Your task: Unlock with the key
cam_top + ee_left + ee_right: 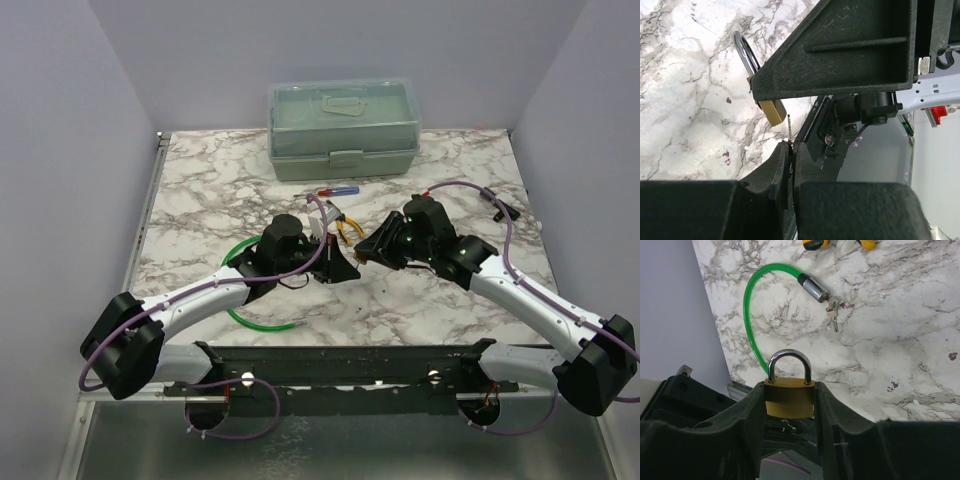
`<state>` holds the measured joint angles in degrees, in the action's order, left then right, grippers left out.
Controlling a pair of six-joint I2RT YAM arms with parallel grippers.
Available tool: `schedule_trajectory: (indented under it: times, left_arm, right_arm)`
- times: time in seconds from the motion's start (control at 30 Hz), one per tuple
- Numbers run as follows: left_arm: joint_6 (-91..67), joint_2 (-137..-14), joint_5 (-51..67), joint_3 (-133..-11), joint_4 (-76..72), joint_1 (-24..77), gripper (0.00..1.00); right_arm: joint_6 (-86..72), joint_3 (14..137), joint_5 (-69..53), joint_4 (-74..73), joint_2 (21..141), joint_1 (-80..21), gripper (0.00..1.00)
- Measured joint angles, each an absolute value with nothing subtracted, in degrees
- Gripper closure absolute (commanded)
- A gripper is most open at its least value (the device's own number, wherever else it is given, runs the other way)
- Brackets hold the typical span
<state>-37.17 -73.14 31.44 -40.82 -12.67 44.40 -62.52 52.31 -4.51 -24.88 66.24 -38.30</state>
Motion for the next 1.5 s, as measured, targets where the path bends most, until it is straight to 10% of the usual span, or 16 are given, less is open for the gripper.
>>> schedule_trajectory:
  times: [1.5]
  left_arm:
    - [-38.09, -73.63, 30.33, -40.36, -13.23, 44.38, 1.0]
  right_arm:
    - [-62.5, 52.31, -4.38, -24.91, 65.82, -38.57, 1.0]
